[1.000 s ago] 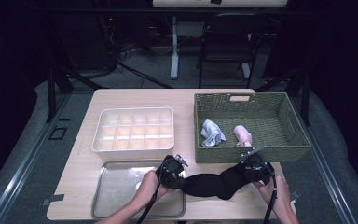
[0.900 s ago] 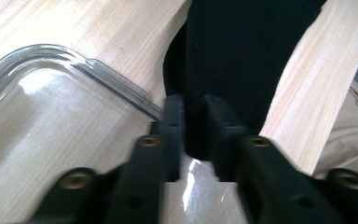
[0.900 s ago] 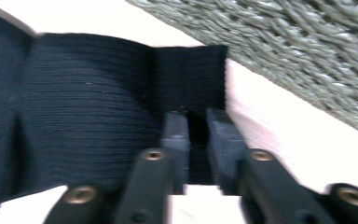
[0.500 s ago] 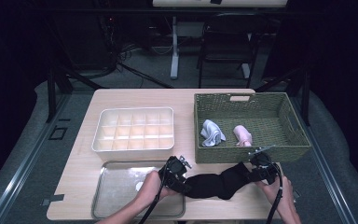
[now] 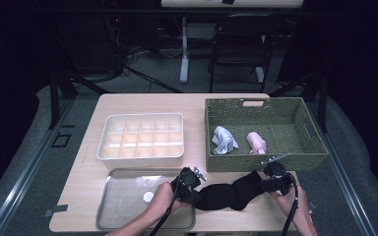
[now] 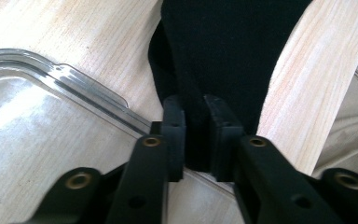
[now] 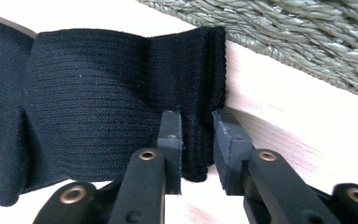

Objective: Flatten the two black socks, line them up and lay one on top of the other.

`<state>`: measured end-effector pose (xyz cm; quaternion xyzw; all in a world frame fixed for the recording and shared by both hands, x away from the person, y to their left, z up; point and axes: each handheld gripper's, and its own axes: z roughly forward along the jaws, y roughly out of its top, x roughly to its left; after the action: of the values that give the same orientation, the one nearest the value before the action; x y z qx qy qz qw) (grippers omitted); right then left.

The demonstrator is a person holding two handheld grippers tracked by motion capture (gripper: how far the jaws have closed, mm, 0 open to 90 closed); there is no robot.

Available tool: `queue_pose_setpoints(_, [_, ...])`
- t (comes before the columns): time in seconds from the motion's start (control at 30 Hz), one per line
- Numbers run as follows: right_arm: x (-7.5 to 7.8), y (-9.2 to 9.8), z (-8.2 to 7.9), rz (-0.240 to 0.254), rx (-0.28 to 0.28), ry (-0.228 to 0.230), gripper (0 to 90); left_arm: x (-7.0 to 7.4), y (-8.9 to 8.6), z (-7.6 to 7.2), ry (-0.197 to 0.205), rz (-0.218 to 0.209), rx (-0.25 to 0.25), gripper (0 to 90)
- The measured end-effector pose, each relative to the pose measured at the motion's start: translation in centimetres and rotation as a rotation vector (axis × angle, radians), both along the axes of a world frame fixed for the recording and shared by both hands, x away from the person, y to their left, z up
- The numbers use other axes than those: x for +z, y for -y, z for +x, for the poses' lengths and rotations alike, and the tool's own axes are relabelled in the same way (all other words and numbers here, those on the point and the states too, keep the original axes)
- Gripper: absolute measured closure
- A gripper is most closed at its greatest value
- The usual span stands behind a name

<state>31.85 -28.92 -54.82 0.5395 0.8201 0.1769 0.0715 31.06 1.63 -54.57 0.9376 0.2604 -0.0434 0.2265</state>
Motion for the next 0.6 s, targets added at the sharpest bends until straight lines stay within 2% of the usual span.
queue_pose_setpoints(0.07, [0.0,0.1,0.0,0.015,-0.010,0.005,76.6,0.0,0.0,0.0,0.003,-0.001,-0.003,82.1])
queue_pose_setpoints(0.1, [0.1,0.4,0.0,0.020,-0.004,-0.008,77.0,0.0,0.0,0.0,0.003,-0.001,-0.005,82.5])
queue_pose_setpoints(0.23, [0.5,0.6,-0.2,0.040,-0.016,0.006,77.3,-0.1,0.0,0.1,-0.001,-0.019,0.000,82.9])
queue_pose_setpoints(0.37, [1.5,0.7,-0.5,0.031,-0.012,0.019,77.3,-0.1,0.0,0.3,-0.005,-0.037,0.010,83.0])
queue_pose_setpoints(0.47, [2.3,0.6,-0.8,0.023,-0.010,0.056,77.2,-0.2,0.1,0.4,-0.005,-0.040,0.015,83.1])
queue_pose_setpoints(0.6, [2.9,0.5,-1.1,0.015,-0.006,0.071,77.2,-0.2,0.2,0.4,-0.001,-0.053,0.014,83.1])
